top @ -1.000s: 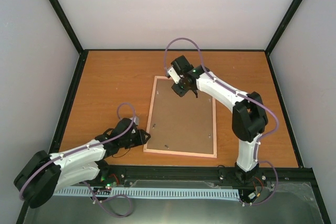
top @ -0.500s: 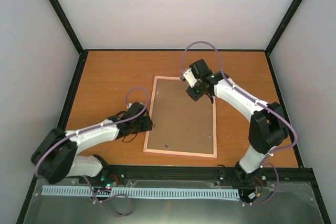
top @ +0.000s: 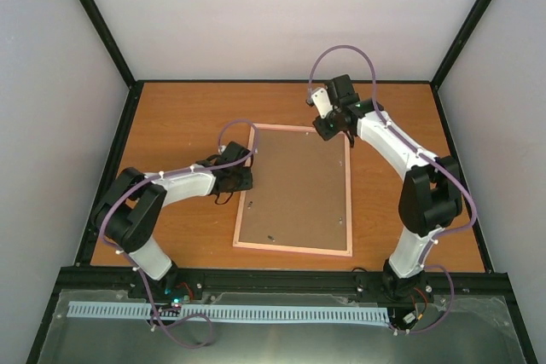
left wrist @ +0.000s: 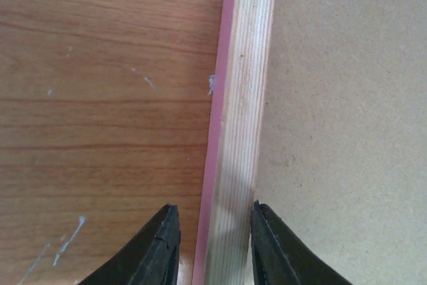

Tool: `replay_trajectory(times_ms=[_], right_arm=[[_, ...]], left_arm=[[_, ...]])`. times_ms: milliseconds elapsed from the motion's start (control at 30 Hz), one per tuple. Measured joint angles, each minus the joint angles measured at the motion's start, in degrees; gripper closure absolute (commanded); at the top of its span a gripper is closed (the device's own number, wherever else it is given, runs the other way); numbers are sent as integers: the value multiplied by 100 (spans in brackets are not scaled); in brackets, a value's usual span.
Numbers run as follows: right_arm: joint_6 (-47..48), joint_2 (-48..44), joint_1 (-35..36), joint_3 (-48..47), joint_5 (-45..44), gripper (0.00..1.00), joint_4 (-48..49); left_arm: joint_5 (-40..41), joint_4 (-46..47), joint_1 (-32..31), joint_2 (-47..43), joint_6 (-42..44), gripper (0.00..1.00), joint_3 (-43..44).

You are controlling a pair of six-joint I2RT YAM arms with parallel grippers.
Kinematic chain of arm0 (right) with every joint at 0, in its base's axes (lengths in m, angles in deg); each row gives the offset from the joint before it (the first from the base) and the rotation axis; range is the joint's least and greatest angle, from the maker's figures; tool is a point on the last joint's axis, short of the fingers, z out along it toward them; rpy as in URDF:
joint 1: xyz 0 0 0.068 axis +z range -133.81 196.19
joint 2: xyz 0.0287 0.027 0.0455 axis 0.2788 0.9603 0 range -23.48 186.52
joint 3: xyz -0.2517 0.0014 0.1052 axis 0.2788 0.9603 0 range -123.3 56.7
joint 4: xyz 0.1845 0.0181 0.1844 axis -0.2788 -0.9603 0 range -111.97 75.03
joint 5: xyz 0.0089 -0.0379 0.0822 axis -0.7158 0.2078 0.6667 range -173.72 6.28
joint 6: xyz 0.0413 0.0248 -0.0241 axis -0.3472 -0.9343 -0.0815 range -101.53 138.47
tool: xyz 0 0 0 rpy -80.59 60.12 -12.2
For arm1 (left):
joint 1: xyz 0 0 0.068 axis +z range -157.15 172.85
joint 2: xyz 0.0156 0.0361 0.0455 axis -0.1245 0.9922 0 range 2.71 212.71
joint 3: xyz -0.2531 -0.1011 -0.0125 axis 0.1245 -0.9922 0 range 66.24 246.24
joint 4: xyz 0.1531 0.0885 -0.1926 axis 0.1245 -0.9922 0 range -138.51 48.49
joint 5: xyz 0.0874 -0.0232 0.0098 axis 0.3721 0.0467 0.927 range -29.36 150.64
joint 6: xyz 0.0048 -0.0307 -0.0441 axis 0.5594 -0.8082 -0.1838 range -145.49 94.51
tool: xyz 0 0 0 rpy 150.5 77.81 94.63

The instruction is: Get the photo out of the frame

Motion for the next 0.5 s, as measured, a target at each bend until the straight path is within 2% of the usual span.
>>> replay_trajectory(times_ms=[500], right_arm=[[-114, 1202, -55, -973, 452, 97, -28]], left_arm=[[-13, 138, -7, 175, 142, 92, 24]])
